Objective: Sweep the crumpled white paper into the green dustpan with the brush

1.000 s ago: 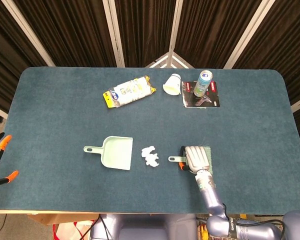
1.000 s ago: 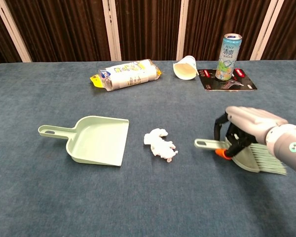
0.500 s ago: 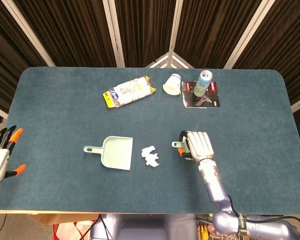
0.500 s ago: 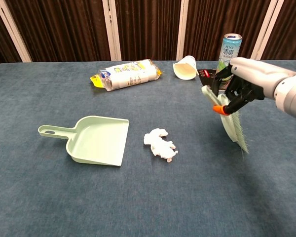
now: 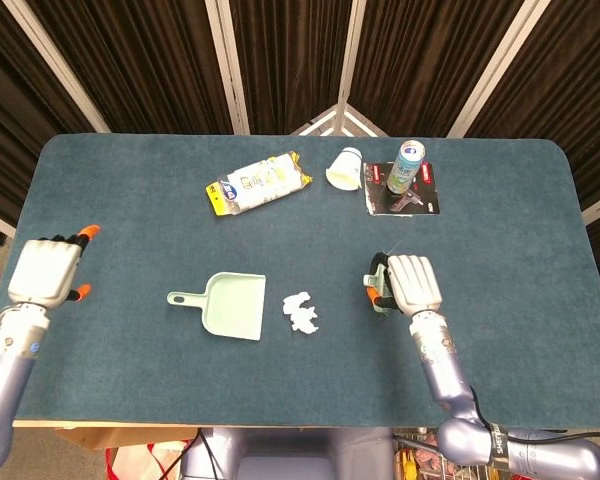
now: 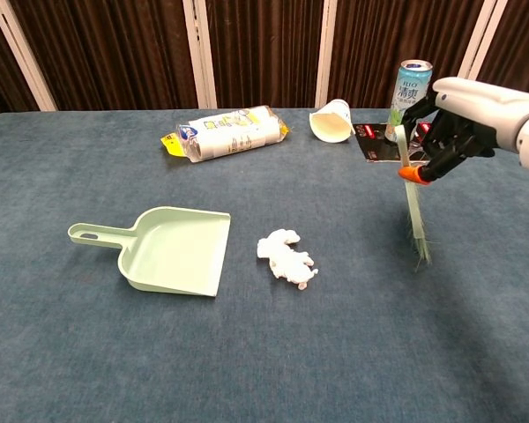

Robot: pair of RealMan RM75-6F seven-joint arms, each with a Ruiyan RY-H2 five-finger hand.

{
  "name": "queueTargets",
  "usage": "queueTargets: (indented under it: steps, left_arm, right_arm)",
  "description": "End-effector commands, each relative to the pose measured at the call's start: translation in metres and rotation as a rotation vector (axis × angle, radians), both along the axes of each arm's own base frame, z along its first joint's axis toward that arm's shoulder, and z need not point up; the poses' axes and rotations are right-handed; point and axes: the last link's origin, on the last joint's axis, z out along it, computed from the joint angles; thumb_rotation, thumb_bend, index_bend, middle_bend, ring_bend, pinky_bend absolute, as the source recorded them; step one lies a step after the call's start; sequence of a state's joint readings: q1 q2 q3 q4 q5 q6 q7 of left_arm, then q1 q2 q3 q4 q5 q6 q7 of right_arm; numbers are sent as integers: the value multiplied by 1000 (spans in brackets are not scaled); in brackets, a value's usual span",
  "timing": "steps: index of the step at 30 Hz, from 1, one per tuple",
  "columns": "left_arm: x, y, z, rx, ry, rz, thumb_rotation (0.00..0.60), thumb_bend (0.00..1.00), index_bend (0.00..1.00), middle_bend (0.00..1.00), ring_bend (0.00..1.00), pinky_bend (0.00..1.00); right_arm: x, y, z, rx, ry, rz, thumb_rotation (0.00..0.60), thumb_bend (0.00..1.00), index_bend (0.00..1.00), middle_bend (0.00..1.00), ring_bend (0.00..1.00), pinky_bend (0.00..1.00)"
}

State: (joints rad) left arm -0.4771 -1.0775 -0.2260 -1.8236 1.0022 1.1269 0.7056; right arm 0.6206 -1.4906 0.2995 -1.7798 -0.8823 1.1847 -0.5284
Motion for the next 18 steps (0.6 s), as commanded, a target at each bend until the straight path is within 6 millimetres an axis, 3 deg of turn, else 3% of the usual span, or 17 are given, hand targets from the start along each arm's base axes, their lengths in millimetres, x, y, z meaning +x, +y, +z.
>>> queueTargets:
  steps: [1,5,7,18]
  left_arm:
    - [22,19,-32,-70,-25,45,600,173,308,801,783,794]
    - [29,21,-55,-114,-18,74,600,205,392,973,946,922]
    - [33,21,-66,-128,-13,79,600,220,424,999,986,962]
    - [45,18,-114,-188,-36,119,600,227,433,1000,1000,989]
  right_arm:
    - [-1,-1,2,-2,-1,-3,600,503,823,878,910,902]
    - [-4,1,3,3,3,-11,600,503,823,878,910,902]
    - [-6,2,4,1,4,-13,600,504,823,879,910,902]
    - [-10,2,6,2,4,-18,600,507,823,878,911,902]
